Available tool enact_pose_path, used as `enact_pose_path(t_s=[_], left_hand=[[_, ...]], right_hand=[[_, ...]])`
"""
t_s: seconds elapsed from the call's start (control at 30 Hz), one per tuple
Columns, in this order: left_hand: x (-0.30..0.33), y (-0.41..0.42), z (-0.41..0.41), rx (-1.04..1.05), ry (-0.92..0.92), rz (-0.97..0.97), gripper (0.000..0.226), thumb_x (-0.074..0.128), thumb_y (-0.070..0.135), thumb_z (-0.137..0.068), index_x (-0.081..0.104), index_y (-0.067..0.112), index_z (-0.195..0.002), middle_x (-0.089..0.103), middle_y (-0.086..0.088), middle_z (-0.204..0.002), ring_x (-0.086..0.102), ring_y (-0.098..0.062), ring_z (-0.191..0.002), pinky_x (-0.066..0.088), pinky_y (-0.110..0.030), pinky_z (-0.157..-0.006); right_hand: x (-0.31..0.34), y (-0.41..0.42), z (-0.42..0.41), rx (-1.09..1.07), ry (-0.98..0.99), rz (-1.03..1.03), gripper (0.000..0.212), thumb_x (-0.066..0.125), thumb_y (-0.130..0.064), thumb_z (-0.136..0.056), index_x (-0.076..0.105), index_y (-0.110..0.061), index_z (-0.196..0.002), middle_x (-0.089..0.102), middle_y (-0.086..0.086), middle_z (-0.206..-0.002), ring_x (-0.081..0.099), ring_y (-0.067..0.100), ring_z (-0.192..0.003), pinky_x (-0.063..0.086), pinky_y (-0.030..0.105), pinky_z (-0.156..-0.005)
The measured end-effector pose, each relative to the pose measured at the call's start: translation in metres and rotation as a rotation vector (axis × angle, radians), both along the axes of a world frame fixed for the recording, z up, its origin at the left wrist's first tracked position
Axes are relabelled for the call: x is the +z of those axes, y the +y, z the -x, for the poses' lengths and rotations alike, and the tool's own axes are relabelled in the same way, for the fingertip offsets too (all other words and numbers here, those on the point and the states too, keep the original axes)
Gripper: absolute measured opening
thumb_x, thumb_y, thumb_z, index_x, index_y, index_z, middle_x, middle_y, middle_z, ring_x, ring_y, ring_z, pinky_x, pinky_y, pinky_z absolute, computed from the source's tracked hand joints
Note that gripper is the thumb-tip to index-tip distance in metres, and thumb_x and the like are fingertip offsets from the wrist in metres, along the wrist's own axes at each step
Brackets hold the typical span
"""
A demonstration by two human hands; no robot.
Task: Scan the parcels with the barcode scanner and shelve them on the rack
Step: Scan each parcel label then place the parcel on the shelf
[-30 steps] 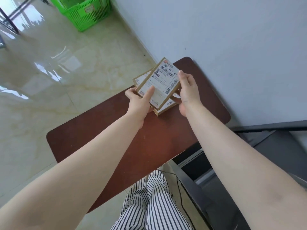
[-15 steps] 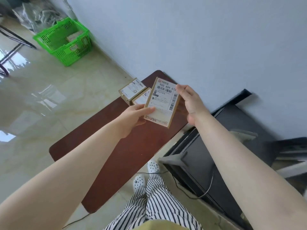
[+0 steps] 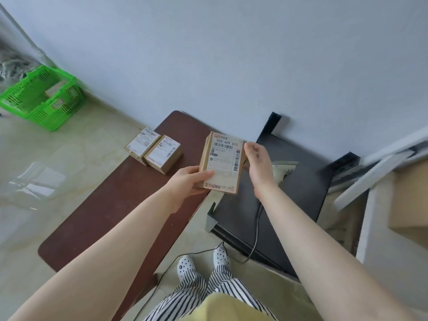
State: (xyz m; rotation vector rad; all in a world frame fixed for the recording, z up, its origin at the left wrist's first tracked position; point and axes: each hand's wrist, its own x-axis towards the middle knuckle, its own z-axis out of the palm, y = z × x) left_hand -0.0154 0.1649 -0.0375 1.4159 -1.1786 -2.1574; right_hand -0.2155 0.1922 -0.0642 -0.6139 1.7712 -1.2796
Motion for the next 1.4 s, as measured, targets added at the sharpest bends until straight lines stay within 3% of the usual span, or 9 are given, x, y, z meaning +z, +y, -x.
enact_pose_path(t_s=[0.07,0.17,0.47,0.73,0.87,1.0,1.13,1.27,1.4], left_hand=[[-0.004,0.005,0.009,0.093,-0.021,-0.021,0.03,0.065,0.023,-0.097,0.065,0.013,-0.126,0.077,-0.002,-0.112,0.074,-0.015,-0.102,0.056,-0.024,-0.083],[-0.01,0.009,0.016,0.244,-0.045,-0.063,0.032,0.065,0.023,-0.098,0.065,0.011,-0.127,0.078,-0.002,-0.109,0.074,-0.013,-0.098,0.055,-0.024,-0.081],[-0.018,0.016,0.021,0.356,-0.089,-0.106,0.028,0.066,0.024,-0.097,0.067,0.012,-0.122,0.078,-0.003,-0.11,0.074,-0.015,-0.102,0.055,-0.026,-0.083],[-0.024,0.021,0.022,0.381,-0.112,-0.115,0.029,0.066,0.026,-0.097,0.067,0.012,-0.123,0.078,-0.004,-0.11,0.073,-0.018,-0.105,0.054,-0.027,-0.087],[-0.026,0.02,0.022,0.403,-0.108,-0.115,0.032,0.067,0.026,-0.096,0.066,0.011,-0.124,0.078,-0.005,-0.11,0.072,-0.018,-0.106,0.054,-0.029,-0.089],[-0.029,0.018,0.02,0.425,-0.118,-0.126,0.035,0.068,0.025,-0.095,0.065,0.011,-0.127,0.077,-0.004,-0.111,0.072,-0.019,-0.108,0.054,-0.029,-0.087],[-0.024,0.014,0.02,0.425,-0.094,-0.123,0.033,0.068,0.023,-0.096,0.065,0.011,-0.126,0.078,-0.005,-0.11,0.072,-0.018,-0.106,0.054,-0.029,-0.086],[-0.012,0.012,0.015,0.357,-0.079,-0.089,0.028,0.065,0.02,-0.097,0.067,0.011,-0.123,0.078,-0.004,-0.107,0.075,-0.014,-0.094,0.055,-0.024,-0.08],[-0.002,0.01,0.005,0.312,-0.078,-0.055,0.024,0.065,0.018,-0.097,0.069,0.014,-0.12,0.079,-0.003,-0.105,0.076,-0.011,-0.089,0.056,-0.018,-0.072]], right_hand=[[-0.022,0.019,0.015,-0.225,0.133,-0.068,0.028,0.062,-0.042,-0.094,0.053,-0.025,-0.114,0.062,-0.005,-0.105,0.062,0.019,-0.101,0.048,0.047,-0.098],[-0.048,0.044,0.039,-0.461,0.251,-0.243,0.04,0.07,-0.037,-0.086,0.053,-0.014,-0.113,0.061,0.008,-0.11,0.059,0.031,-0.104,0.048,0.047,-0.094],[-0.082,0.052,0.064,-0.288,0.413,-0.481,0.066,0.076,-0.046,-0.082,0.044,-0.009,-0.125,0.057,0.014,-0.128,0.055,0.038,-0.117,0.049,0.051,-0.092],[-0.074,0.037,0.063,-0.257,0.265,-0.527,0.055,0.074,-0.029,-0.087,0.039,-0.006,-0.124,0.062,0.014,-0.12,0.062,0.037,-0.108,0.048,0.042,-0.083],[-0.056,0.035,0.052,-0.326,-0.004,-0.34,0.038,0.07,-0.027,-0.089,0.05,-0.012,-0.118,0.06,0.002,-0.106,0.06,0.028,-0.1,0.05,0.039,-0.087],[-0.011,0.031,0.038,-0.072,-0.206,-0.117,0.017,0.06,-0.028,-0.097,0.065,-0.012,-0.1,0.065,0.003,-0.093,0.056,0.018,-0.083,0.041,0.03,-0.072],[0.027,0.033,0.04,0.264,-0.327,-0.001,0.023,0.064,-0.034,-0.094,0.066,-0.012,-0.102,0.072,0.004,-0.088,0.059,0.014,-0.072,0.047,0.032,-0.072],[0.051,0.033,0.054,0.567,-0.334,-0.037,0.026,0.061,-0.031,-0.084,0.061,-0.008,-0.097,0.07,0.012,-0.089,0.057,0.015,-0.065,0.048,0.023,-0.055],[0.068,0.03,0.07,0.835,-0.239,-0.134,0.022,0.062,-0.026,-0.083,0.061,-0.009,-0.097,0.069,0.011,-0.086,0.058,0.016,-0.066,0.047,0.023,-0.055]])
